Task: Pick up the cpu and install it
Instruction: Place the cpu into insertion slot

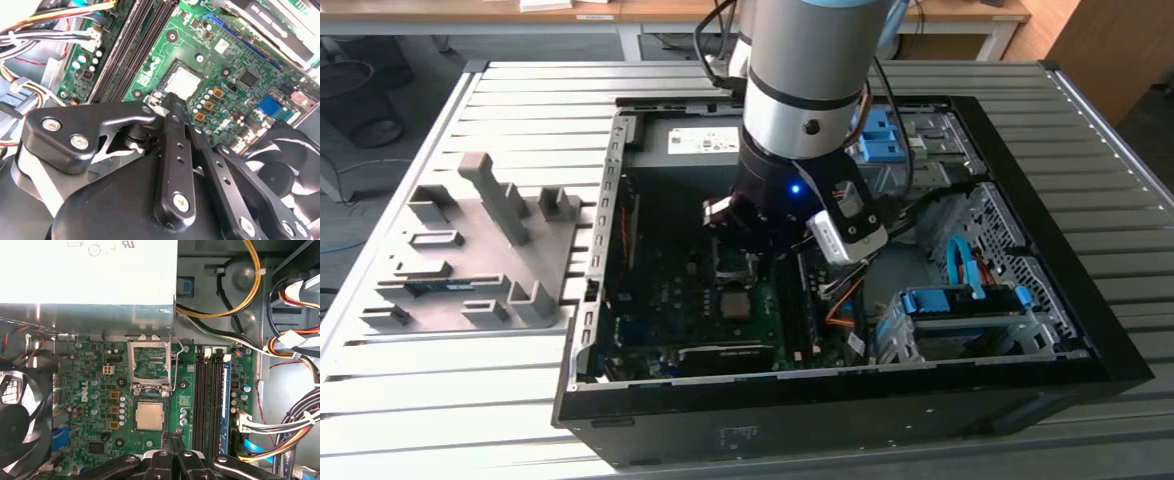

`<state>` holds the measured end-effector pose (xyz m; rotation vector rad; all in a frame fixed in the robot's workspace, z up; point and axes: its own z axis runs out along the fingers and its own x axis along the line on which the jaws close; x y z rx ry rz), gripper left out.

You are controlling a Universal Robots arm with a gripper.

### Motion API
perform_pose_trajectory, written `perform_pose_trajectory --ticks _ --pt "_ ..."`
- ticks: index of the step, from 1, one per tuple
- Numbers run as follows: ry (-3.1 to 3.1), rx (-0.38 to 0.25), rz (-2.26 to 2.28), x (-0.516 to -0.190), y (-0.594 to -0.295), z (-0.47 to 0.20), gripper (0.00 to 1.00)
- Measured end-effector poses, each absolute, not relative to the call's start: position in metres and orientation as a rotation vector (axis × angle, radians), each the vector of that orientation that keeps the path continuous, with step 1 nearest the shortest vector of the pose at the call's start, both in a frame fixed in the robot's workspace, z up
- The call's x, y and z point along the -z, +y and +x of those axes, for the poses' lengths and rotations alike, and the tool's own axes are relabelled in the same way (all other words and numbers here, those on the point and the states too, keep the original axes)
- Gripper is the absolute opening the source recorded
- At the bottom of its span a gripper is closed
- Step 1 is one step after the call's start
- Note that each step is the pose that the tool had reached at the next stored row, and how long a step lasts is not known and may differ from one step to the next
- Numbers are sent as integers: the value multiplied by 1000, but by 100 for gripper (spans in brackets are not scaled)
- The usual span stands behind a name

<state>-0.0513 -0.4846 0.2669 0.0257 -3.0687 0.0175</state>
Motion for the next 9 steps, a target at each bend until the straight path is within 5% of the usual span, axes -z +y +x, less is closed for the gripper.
perform_pose_trajectory --ticks 9 --pt "-3069 -18 26 -268 -485 -51 10"
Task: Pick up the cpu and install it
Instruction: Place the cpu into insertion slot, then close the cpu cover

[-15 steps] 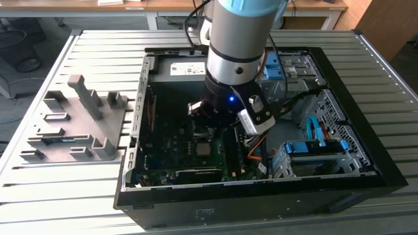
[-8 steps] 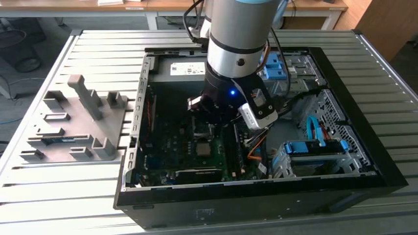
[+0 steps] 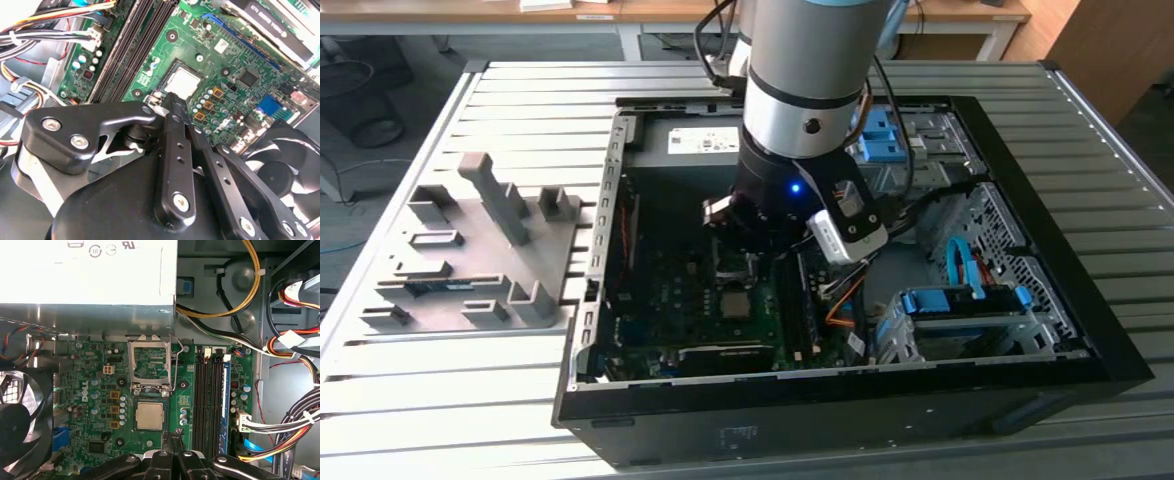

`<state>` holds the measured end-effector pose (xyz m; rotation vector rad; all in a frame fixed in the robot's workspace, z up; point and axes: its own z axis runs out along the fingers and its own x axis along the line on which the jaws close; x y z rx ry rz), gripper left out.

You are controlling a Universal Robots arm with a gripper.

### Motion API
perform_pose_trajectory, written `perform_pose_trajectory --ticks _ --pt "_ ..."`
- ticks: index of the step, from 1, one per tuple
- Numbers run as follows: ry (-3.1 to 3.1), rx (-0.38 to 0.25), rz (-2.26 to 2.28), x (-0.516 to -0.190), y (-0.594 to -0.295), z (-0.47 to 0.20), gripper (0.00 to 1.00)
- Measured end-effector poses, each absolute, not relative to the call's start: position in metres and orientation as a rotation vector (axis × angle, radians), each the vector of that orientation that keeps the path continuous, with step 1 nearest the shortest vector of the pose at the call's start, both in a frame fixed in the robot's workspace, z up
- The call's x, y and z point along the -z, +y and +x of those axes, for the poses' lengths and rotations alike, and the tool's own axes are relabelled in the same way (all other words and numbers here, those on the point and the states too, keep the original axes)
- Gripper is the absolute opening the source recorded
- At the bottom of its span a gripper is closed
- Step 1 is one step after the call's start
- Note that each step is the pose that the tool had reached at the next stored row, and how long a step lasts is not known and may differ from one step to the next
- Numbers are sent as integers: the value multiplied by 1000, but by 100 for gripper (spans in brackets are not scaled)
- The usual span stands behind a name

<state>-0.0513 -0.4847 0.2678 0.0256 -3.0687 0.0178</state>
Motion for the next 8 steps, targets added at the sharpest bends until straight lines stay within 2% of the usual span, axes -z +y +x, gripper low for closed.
perform_pose_trajectory --ticks 5,8 --pt "-3068 -14 26 -268 -485 -51 10" --pt "-3069 45 28 -268 -485 -51 10"
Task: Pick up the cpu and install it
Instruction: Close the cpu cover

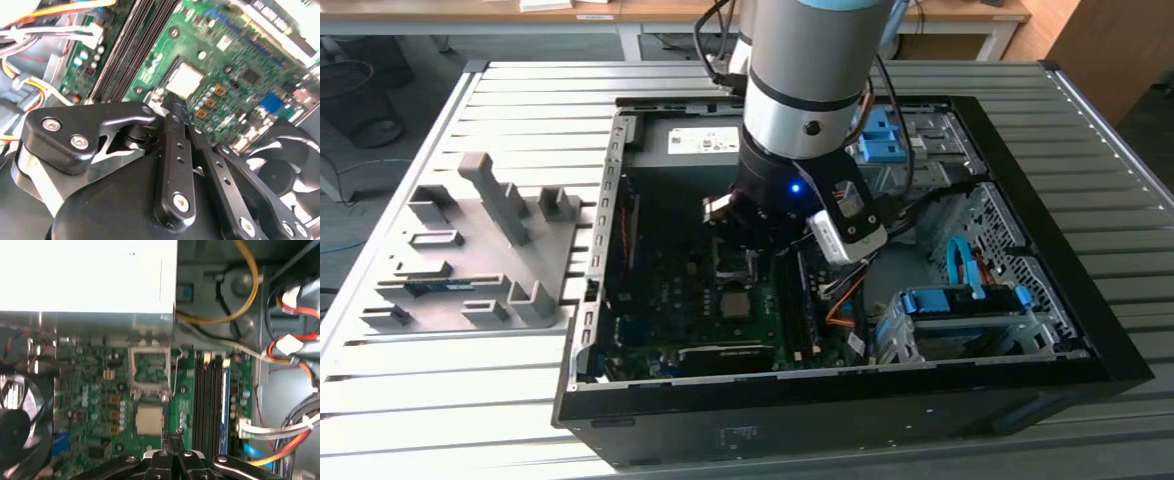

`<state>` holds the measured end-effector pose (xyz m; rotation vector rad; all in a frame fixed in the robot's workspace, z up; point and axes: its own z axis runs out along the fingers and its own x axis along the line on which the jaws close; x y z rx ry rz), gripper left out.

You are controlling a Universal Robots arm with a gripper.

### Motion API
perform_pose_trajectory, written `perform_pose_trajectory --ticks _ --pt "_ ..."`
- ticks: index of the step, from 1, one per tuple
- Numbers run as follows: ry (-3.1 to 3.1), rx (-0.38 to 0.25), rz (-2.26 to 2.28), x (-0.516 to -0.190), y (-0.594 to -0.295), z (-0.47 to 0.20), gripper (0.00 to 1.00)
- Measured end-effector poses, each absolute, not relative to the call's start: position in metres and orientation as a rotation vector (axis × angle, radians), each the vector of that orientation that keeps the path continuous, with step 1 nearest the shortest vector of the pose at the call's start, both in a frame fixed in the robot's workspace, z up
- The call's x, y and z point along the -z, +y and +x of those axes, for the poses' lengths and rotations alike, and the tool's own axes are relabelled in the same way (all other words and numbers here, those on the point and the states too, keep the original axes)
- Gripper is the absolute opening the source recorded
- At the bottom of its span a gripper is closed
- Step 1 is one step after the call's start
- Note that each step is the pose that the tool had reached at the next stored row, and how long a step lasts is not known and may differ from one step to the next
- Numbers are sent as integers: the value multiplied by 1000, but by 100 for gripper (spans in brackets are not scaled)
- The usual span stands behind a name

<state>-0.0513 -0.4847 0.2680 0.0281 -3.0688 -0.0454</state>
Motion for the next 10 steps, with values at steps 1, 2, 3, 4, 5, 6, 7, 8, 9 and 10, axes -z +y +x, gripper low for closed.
perform_pose_trajectory --ticks 1,2,3,4,5,6,7,8,9,10 --pt "-3068 73 29 -268 -485 -51 10" --pt "-3068 101 30 -268 -485 -51 10" --pt "-3067 128 31 -268 -485 -51 10" --pt "-3066 156 32 -268 -485 -51 10" --pt "-3064 186 33 -268 -485 -51 10" --pt "-3063 214 34 -268 -485 -51 10" --pt "-3061 241 35 -268 -485 -51 10" --pt "-3059 269 36 -268 -485 -51 10" --pt "-3056 296 37 -268 -485 -51 10" --pt "-3054 323 39 -268 -485 -51 10"
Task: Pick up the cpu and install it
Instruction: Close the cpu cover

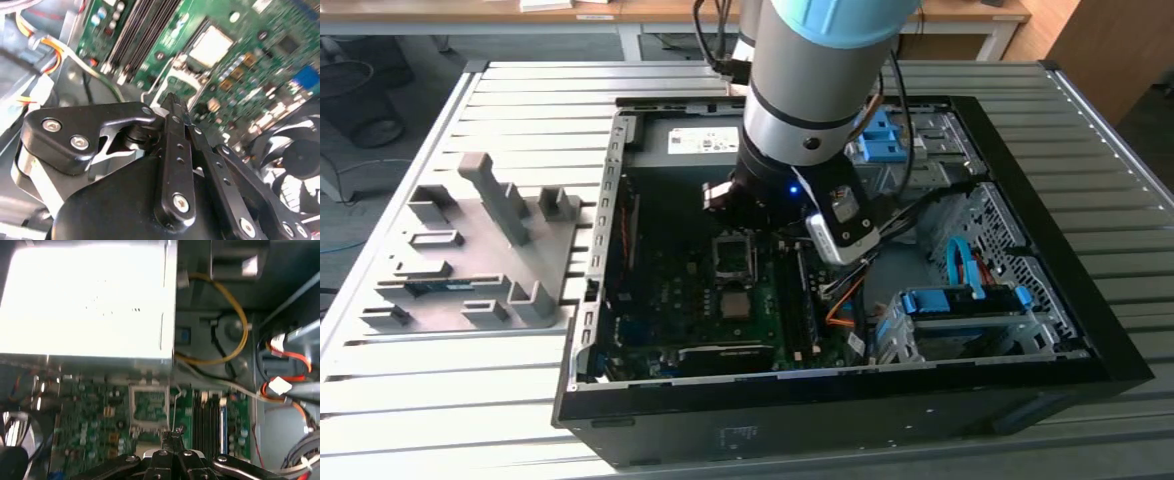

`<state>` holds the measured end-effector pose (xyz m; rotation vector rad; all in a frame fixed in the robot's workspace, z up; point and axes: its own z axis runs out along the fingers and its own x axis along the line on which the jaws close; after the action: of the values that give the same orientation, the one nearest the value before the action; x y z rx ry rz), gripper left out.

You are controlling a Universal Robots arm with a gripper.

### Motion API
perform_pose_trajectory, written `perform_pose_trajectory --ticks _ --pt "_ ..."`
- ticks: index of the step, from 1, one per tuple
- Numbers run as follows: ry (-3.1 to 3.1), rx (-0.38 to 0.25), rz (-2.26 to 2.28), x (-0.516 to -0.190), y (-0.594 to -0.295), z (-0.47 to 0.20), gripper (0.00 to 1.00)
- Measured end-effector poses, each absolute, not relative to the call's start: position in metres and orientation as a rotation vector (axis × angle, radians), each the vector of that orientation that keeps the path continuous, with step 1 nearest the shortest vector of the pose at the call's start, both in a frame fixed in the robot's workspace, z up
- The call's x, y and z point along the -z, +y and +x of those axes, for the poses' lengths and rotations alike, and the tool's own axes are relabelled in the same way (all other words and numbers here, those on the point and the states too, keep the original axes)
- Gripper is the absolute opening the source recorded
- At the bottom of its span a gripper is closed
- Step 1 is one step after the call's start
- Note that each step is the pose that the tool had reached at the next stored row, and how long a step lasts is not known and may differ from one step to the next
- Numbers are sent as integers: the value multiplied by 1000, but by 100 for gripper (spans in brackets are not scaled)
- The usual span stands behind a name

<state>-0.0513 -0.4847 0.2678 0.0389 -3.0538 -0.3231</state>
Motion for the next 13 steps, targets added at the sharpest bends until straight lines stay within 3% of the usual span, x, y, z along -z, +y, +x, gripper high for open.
perform_pose_trajectory --ticks 2,13 --pt "-3049 346 61 -268 -485 -51 10" --pt "-3012 335 339 -267 -485 -51 10"
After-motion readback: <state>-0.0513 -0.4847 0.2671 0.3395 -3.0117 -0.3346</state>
